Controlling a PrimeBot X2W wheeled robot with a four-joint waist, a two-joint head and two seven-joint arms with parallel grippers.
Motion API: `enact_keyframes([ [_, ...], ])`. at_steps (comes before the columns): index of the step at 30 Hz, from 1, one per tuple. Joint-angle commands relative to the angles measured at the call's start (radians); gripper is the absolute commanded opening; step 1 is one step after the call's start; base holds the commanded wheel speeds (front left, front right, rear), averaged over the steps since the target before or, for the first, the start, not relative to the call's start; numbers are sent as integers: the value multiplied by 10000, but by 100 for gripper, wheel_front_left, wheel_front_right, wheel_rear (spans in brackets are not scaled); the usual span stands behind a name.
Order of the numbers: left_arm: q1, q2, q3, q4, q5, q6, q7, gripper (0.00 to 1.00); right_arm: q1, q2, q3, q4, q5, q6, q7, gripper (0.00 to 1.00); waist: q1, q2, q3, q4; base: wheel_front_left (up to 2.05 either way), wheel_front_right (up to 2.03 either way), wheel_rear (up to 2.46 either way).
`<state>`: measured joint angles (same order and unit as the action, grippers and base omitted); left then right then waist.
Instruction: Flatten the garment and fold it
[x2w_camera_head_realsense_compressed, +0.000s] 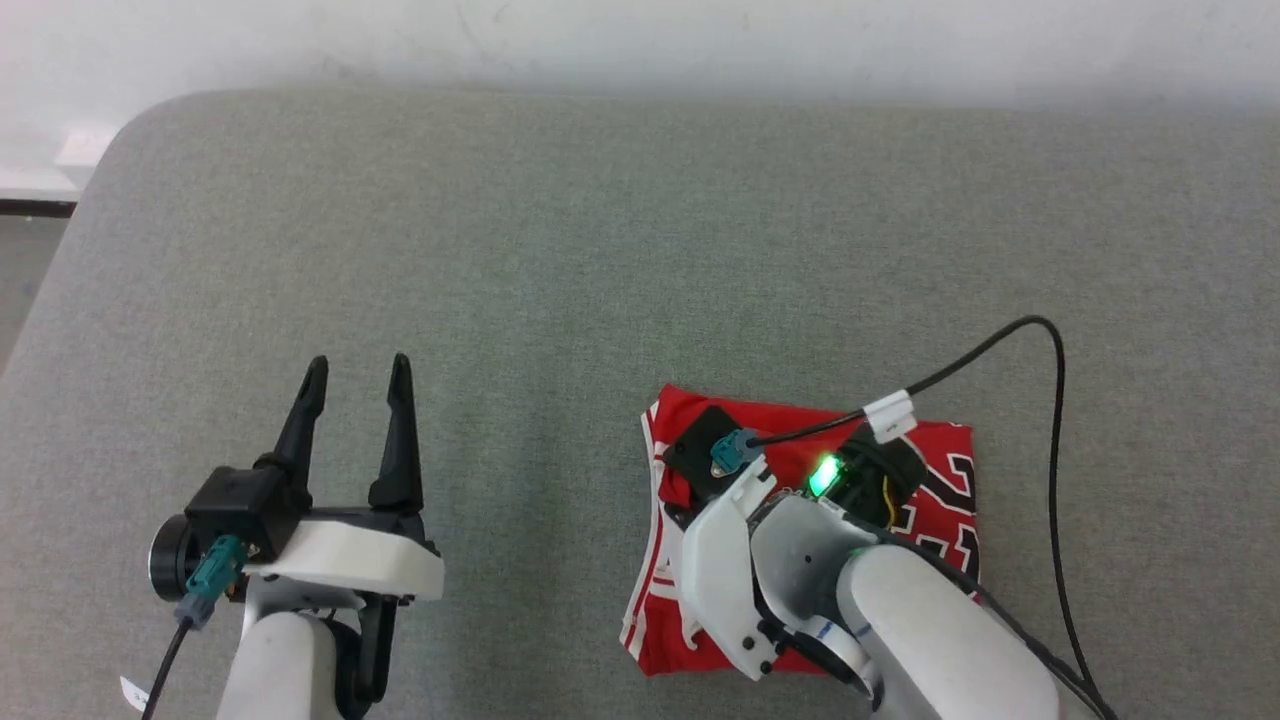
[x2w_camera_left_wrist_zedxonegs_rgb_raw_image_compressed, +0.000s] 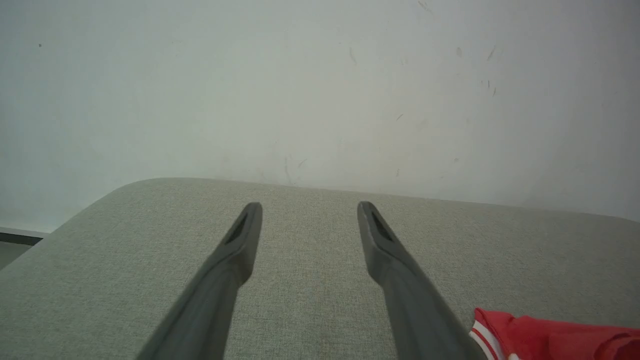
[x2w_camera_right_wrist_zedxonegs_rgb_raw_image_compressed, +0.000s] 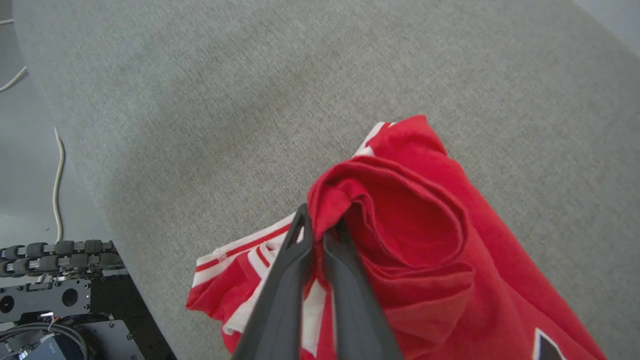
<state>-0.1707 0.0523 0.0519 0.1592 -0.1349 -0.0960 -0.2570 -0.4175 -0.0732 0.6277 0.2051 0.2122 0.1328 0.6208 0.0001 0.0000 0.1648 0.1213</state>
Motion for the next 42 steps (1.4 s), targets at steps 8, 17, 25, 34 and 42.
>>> enact_keyframes([
  [8, -20, -19, -101, 76, -162, 108, -47, 100, -631, 195, 446, 821, 1265, -21, -1379, 100, -1, 0, -115, -87, 0, 0, 0],
  [17, 175, -20, 40, 61, -87, 95, -47, 100, -292, 221, -991, -644, 1647, -21, -4601, 100, -1, 0, -531, -510, 0, 0, 0],
  [25, 331, -20, 159, -7, -6, 50, -47, 100, 1676, 227, -4421, -2035, 1796, -21, -6491, 100, -1, 0, -744, -864, 0, 0, 0],
  [34, 359, -20, 109, -106, -27, 42, -47, 100, 3418, 228, -6576, -1058, 3458, -21, -5646, 100, -1, 0, -786, -932, 0, 0, 0],
  [42, 339, -20, 47, -131, -53, 37, -47, 100, 3476, 228, -6283, 835, 5608, -21, -4550, 100, -1, 0, -784, -831, 0, 0, 0],
])
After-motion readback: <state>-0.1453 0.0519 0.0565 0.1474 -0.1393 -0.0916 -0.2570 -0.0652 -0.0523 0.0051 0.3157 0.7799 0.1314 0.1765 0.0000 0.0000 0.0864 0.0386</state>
